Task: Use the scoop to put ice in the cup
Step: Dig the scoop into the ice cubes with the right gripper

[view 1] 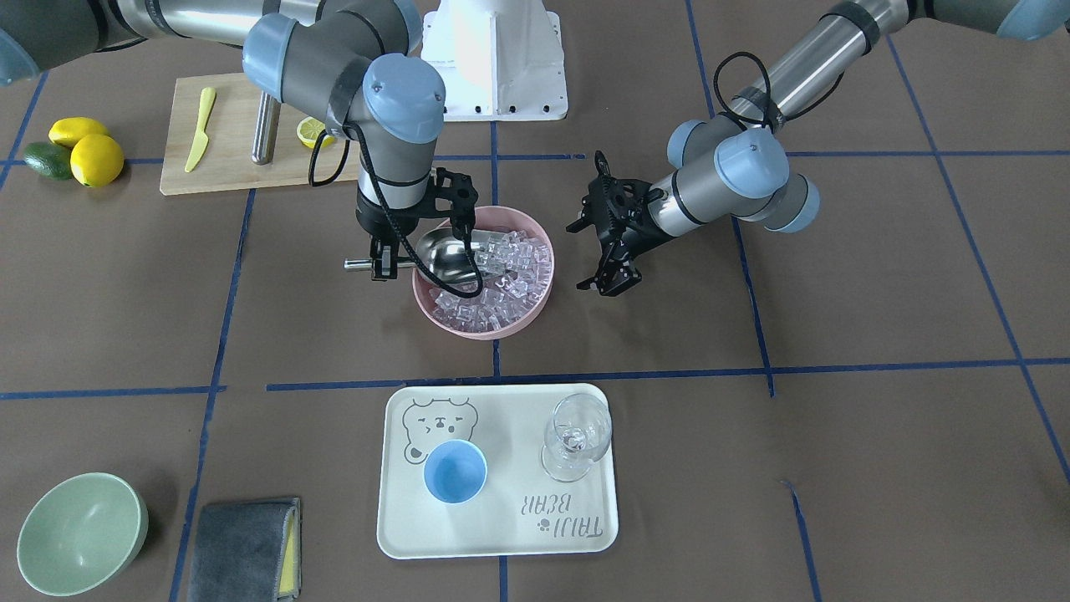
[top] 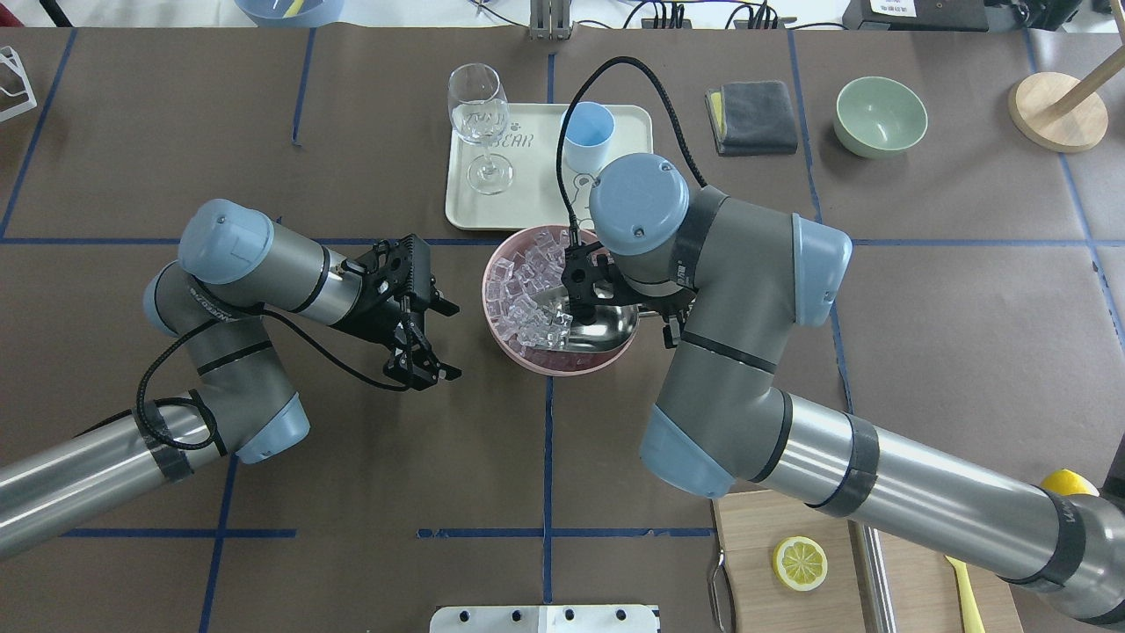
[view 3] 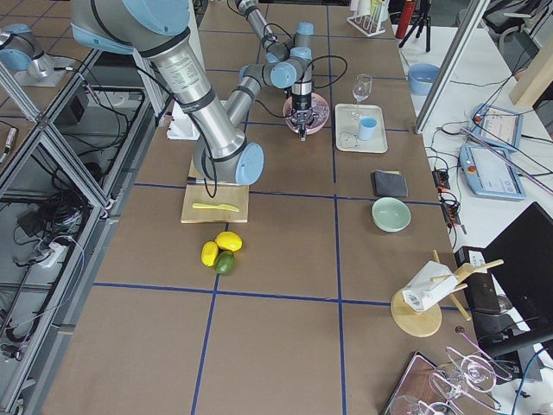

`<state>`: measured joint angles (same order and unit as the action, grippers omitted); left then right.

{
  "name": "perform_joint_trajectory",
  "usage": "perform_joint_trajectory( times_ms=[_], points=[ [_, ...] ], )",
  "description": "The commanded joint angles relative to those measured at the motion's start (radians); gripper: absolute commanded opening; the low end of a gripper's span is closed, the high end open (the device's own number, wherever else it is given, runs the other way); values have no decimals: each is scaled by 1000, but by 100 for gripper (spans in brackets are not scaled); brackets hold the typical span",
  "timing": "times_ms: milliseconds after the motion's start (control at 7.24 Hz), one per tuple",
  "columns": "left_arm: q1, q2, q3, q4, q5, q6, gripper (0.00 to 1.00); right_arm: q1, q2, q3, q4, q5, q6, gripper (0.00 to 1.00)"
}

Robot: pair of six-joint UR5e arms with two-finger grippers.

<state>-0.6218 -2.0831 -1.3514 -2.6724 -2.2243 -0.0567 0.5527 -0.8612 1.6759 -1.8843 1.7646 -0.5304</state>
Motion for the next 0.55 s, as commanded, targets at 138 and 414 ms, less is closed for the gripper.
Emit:
perform_joint_trajectory(
  times_ms=[138, 414],
  points=[
    [-1, 0, 0, 0, 0, 0, 100, 19, -47, 1, 158, 68, 41, 0],
    [-7, 0, 0, 2, 0, 0, 100, 44, -56, 2, 186, 133, 41, 0]
  ],
)
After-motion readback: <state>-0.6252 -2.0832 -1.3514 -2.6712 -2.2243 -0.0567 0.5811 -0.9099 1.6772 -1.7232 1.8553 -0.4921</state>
